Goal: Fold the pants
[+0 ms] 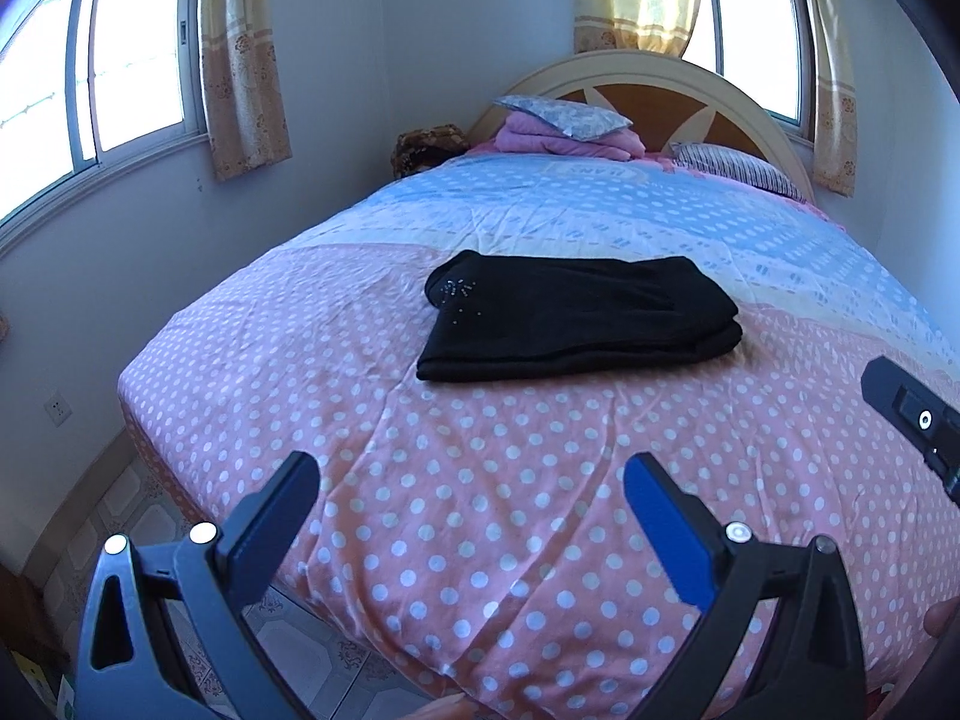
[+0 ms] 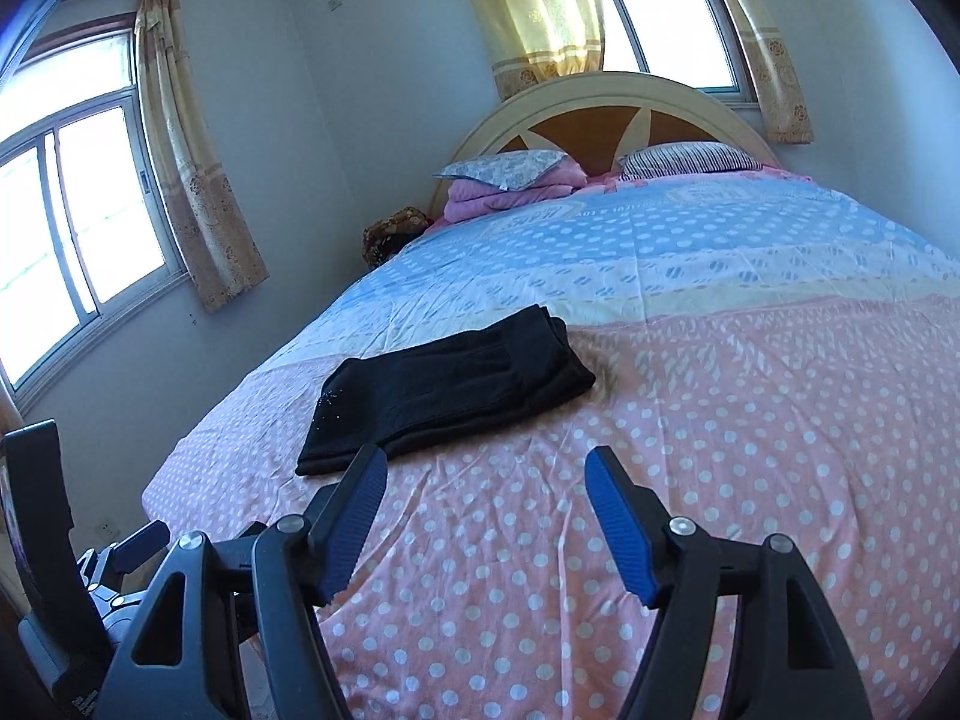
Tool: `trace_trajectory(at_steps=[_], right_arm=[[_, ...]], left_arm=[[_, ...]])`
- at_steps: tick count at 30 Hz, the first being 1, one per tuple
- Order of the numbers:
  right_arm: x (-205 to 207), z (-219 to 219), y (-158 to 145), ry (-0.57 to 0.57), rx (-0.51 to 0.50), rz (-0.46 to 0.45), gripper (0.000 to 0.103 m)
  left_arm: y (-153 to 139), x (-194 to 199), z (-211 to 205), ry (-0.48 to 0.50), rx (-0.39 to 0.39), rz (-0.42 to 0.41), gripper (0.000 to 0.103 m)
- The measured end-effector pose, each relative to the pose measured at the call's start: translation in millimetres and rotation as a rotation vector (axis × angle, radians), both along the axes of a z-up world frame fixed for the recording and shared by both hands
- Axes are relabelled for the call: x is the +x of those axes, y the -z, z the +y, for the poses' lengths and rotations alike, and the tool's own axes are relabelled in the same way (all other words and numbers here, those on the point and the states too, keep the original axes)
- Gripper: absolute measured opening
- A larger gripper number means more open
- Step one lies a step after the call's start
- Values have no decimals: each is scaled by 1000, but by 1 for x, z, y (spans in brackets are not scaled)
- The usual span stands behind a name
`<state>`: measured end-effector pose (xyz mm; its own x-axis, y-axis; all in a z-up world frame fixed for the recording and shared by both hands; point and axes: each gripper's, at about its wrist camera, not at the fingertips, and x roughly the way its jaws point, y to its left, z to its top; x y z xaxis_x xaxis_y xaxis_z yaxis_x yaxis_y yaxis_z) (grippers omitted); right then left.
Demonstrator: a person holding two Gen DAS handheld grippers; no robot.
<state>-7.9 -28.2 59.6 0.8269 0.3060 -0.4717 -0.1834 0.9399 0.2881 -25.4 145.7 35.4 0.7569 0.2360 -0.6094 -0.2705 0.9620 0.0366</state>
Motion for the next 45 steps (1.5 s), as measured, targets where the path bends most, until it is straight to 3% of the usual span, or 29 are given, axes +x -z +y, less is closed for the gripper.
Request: trace_trajectory(at_steps=[18, 22, 33, 45], right_arm=[[-5, -15, 0, 38, 16, -11, 70], [-7, -19, -1, 50, 19, -19, 70], [-9, -25, -2, 80, 20, -22, 71], [-12, -31, -4, 92, 20, -27, 71]], left_arm=[[-2, 1, -8, 17, 20, -13, 103], [-5, 0, -12, 25, 59, -26, 103], [-16, -1, -13, 43, 67, -76, 103], [-17, 3, -10, 60, -27, -65, 103]])
